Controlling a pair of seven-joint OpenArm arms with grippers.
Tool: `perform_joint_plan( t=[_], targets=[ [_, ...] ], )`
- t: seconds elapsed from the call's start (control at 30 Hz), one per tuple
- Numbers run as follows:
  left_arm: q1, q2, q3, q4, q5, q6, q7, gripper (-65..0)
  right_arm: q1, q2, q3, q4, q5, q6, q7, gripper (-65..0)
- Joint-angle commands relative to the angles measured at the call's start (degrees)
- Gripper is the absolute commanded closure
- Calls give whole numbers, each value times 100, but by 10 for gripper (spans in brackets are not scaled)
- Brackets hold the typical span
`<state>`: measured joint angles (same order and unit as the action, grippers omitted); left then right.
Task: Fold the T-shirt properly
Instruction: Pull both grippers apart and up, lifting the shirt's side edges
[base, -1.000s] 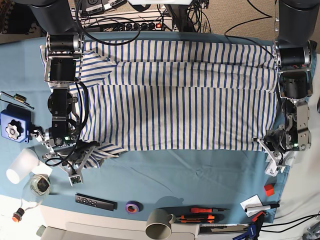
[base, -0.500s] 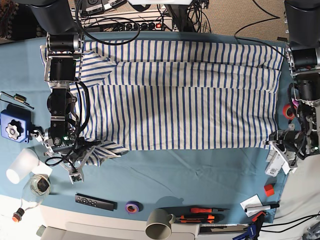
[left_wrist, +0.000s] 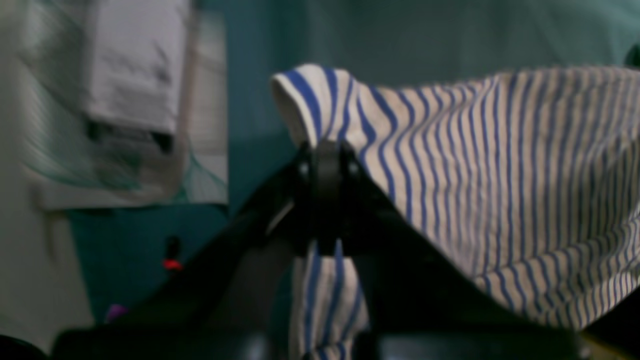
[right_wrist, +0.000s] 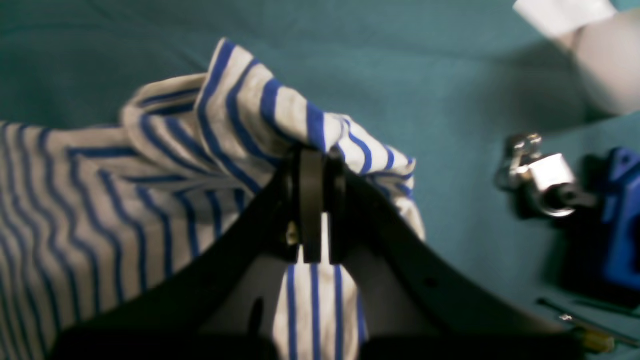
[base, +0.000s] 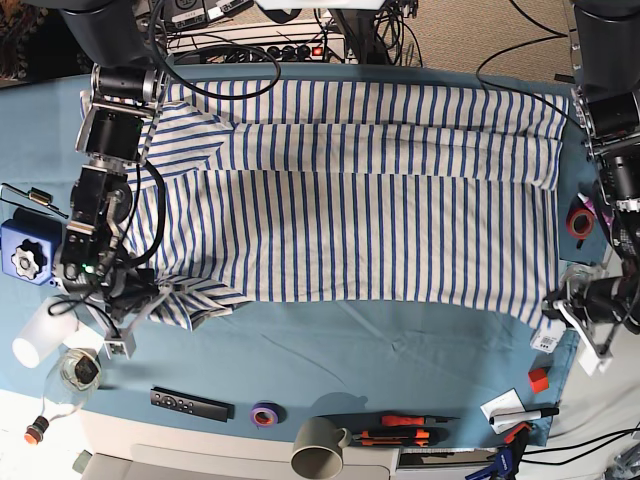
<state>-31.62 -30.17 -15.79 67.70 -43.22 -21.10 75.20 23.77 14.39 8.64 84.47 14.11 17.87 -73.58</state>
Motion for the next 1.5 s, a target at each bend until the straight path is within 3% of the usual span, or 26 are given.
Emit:
perform_joint_plan(
  t=[0.0, 0.3, 0.53, 1.0, 1.3, 1.47],
  targets=[
    [-136, -114, -57, 164, -101, -74, -63, 0, 162, 72, 98, 136, 125, 46, 35, 0],
    [387, -114, -59, 306, -354, -149, 20, 0, 164, 262, 208, 138, 549, 186, -173, 0],
    [1036, -129, -63, 1126, -343, -188, 15, 0, 61, 448, 400, 343, 782, 247, -295, 0],
    [1368, -129, -63, 1471, -352, -297, 28, 0, -990, 564, 1781, 988, 1943, 671, -269, 0],
    [1390, -162, -63, 1506, -354, -297, 151, 0, -1886, 560, 2094, 1504, 1952, 680, -271, 0],
    [1777, -396, -70, 1891, -352, -299, 127, 0, -2280, 562, 2411, 1703, 1954, 678, -245, 0]
  ],
)
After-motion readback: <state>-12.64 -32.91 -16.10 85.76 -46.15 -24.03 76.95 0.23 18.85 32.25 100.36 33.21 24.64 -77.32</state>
